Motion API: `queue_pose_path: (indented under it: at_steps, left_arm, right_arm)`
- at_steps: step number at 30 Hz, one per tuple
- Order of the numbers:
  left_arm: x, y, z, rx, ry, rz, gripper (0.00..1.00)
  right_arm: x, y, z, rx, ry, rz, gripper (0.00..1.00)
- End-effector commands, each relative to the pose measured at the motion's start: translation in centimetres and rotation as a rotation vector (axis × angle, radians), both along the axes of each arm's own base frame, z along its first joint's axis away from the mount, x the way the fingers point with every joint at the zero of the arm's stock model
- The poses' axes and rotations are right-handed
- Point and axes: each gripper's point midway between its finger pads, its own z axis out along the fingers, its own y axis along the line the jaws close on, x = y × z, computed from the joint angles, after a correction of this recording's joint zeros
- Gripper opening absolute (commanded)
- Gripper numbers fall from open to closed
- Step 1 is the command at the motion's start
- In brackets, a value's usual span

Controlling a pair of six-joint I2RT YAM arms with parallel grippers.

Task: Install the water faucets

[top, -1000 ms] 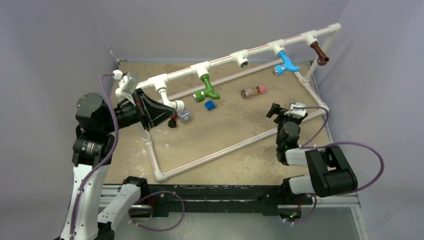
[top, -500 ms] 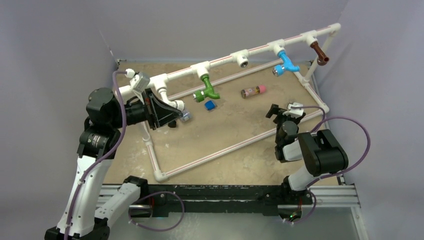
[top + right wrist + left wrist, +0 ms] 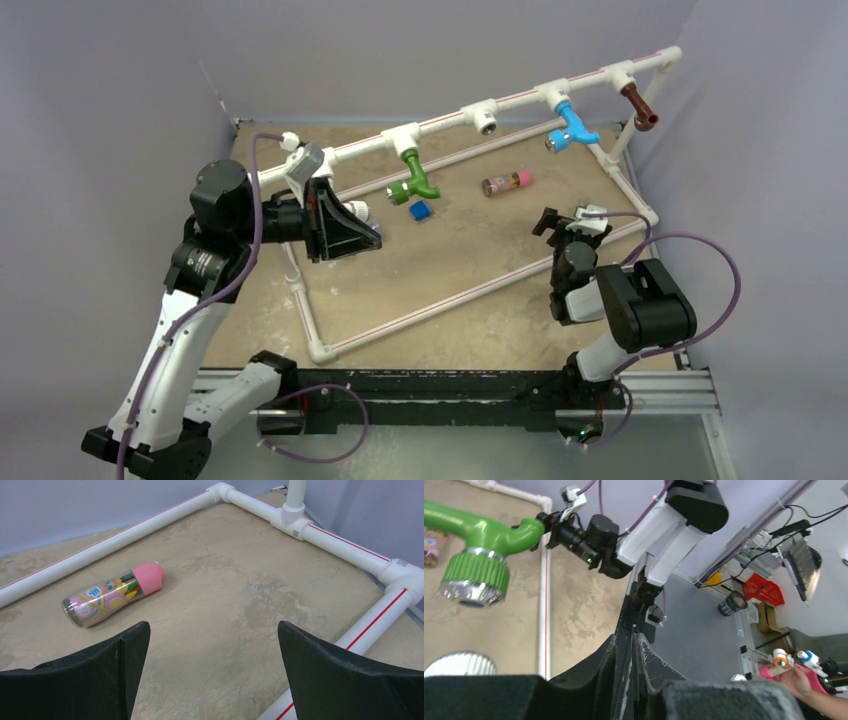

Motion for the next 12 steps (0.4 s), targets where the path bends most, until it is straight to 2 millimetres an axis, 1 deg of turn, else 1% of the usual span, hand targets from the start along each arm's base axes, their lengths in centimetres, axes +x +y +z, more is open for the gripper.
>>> queue_pose_path:
  at_steps: [1, 2, 3, 5, 7, 8, 9, 10, 12]
  left_arm:
    - [-1.7, -0.6, 3.5, -0.021, -0.097, -0.091, 0.16]
    - [-1.5, -0.6, 4.1, -0.015, -0.110, -0.074, 0.16]
    - [-1.1, -0.5, 5.2, -0.014, -0.137, -0.039, 0.16]
    - [-0.7, -0.3, 6.9, -0.016, -0.181, -0.003, 0.16]
    - [-0.7, -0.1, 8.5, -0.030, -0.216, 0.017, 0.16]
    - [-0.7, -0.1, 9.1, -0.037, -0.232, 0.025, 0.16]
    - [-0.7, 0.0, 9.6, -0.044, -0.247, 0.037, 0.17]
    - [-0.6, 0.1, 9.9, -0.050, -0.258, 0.052, 0.17]
    - [-0.4, 0.2, 10.0, -0.054, -0.259, 0.075, 0.18]
  right_arm:
    - [0.6, -0.3, 5.5, 0.015, -0.213, -0.013, 0.99]
    - [0.6, -0.3, 5.5, 0.014, -0.213, -0.013, 0.99]
    - [0.6, -0.3, 5.5, 0.015, -0.213, -0.012, 0.99]
    - [0.6, -0.3, 5.5, 0.015, -0.212, -0.013, 0.98]
    - [0.7, -0.2, 5.4, 0.014, -0.208, -0.012, 0.99]
    - [1.1, 0.3, 4.8, 0.018, -0.178, 0.017, 0.99]
    - [1.3, 0.5, 4.7, 0.027, -0.172, 0.025, 0.99]
    - [1.2, 0.5, 4.8, 0.029, -0.177, 0.026, 0.99]
    - [0.8, 0.1, 5.3, 0.018, -0.204, 0.009, 0.99]
